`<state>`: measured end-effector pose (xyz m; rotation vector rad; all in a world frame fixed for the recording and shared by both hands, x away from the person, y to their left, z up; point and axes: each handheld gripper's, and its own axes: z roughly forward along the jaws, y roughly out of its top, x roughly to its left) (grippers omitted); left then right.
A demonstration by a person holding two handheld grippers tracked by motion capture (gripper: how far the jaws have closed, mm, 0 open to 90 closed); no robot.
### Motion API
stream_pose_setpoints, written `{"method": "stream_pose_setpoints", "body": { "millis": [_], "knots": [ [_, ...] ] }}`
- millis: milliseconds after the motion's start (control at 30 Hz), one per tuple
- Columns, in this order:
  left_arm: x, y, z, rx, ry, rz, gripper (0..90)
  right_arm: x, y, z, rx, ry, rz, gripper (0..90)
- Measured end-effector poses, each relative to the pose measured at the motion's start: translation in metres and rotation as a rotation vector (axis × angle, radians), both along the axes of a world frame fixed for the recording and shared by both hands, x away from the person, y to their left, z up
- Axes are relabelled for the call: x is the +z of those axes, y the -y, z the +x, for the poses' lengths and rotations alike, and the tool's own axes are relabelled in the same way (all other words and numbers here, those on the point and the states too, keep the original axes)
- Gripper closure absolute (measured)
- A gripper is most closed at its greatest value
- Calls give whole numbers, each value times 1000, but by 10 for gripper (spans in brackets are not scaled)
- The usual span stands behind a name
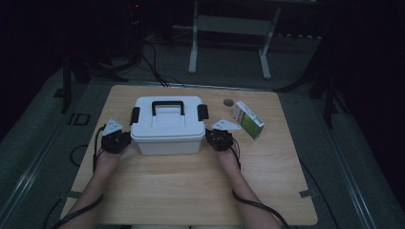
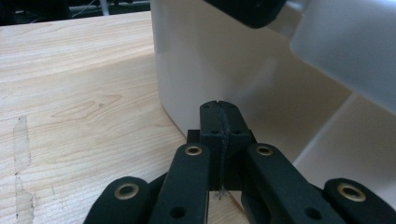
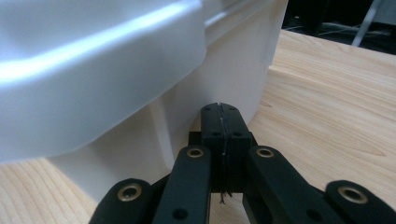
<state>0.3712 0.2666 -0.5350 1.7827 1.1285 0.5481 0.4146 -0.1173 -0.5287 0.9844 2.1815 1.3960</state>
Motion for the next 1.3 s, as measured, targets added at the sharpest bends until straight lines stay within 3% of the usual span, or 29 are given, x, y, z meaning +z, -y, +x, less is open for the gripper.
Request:
{"method": "stream_pose_setpoints", "body": {
  "millis": [533, 1300],
  "knots": [
    [2, 9, -6, -31, -19, 2, 897, 1, 9, -7, -3, -8, -4, 900],
    [5, 27, -27, -104, -34, 16, 898, 1, 34, -35, 6, -8, 1, 900]
  ]
}}
